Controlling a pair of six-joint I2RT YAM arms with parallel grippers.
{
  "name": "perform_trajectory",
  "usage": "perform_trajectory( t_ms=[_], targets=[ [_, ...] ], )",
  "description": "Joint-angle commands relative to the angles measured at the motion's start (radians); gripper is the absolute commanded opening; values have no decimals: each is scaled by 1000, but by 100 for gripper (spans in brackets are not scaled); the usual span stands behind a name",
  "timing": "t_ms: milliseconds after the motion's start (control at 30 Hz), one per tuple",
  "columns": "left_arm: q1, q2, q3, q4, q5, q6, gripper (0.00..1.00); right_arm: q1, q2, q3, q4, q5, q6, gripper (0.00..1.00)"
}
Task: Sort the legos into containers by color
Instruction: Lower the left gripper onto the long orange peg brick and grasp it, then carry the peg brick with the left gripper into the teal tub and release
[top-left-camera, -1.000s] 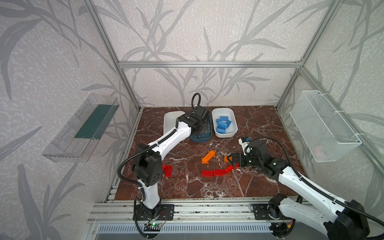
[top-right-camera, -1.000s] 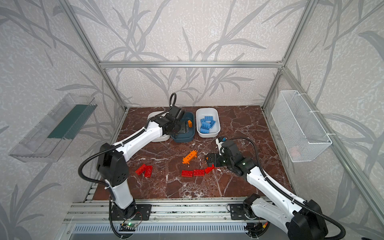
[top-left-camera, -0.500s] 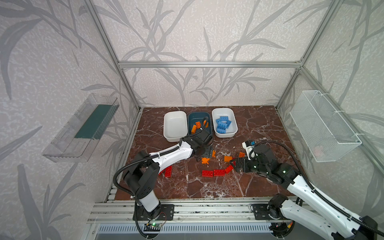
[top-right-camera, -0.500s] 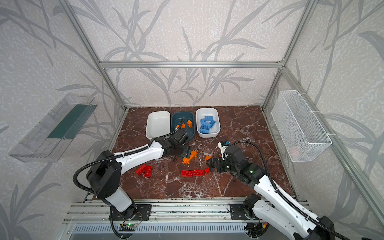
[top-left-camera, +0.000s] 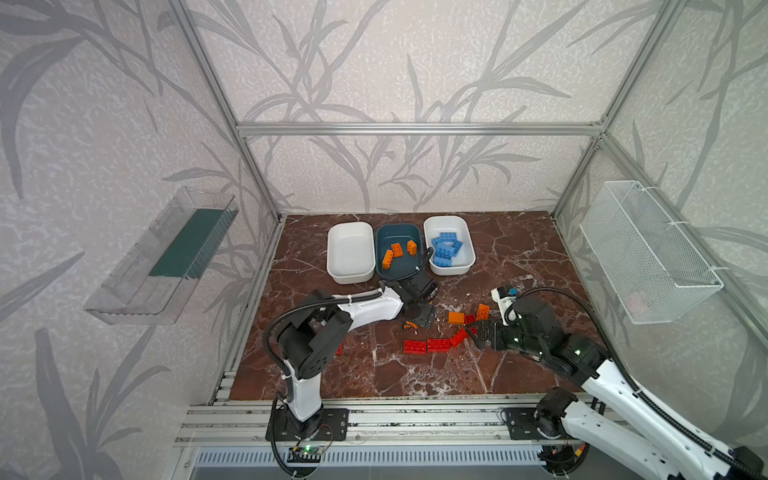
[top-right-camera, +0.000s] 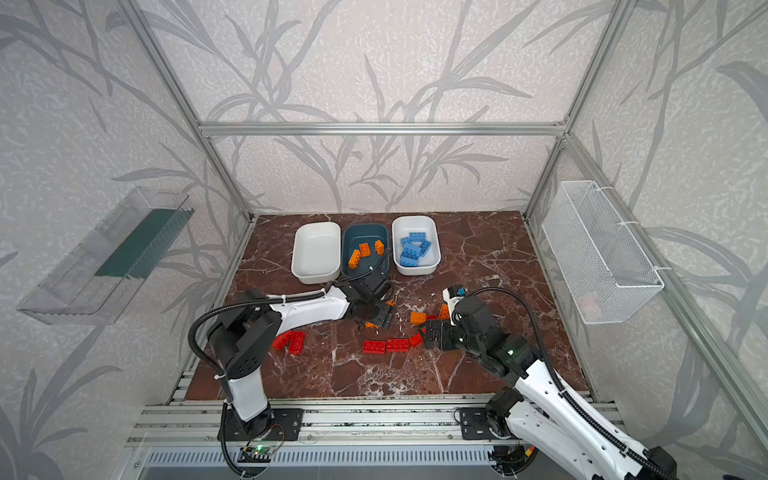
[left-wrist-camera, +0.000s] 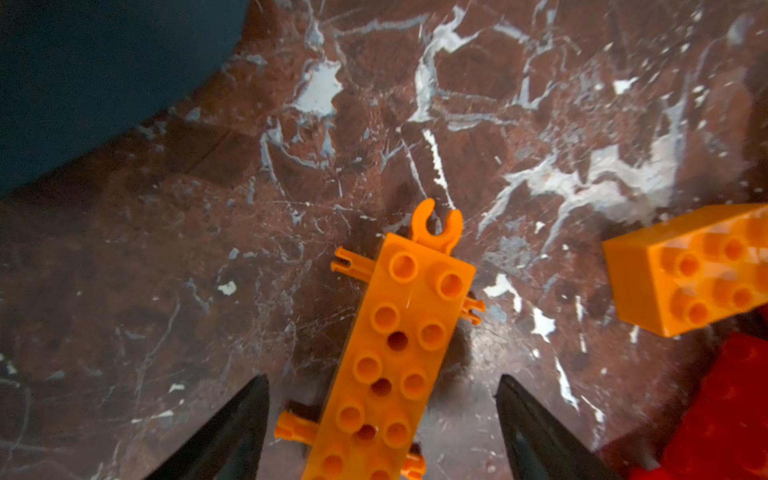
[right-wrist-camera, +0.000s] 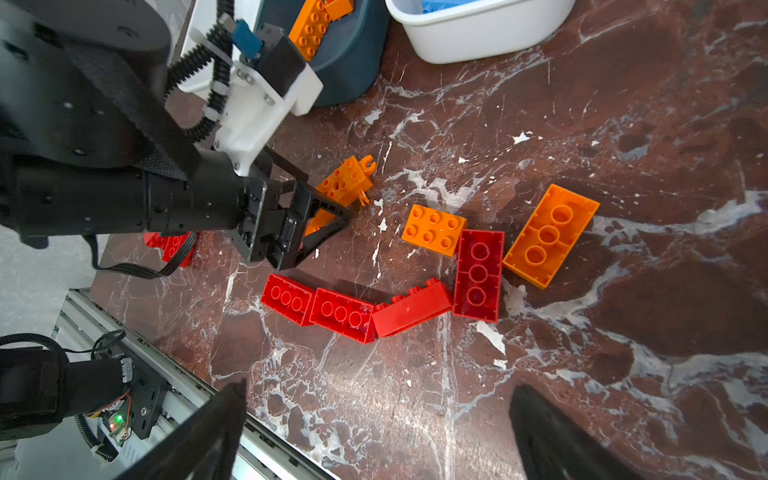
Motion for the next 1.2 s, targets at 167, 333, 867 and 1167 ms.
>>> perform_trajectory(
  t_ms=[167,333,867,1167],
  targets=[
    [-1,45,42,-31,-45,16,57,6,29,-8,4,18,-10,99],
    [-1,44,61,-89,-69,-24,28,5,37,-9,21,26,-13,99],
    [137,25,396,-309,-144,-104,20,3,126,54,70,67,-61,99],
    [335,237,706,-352,-41,-123,20,-17,243,107,107,54,-95,99]
  ],
)
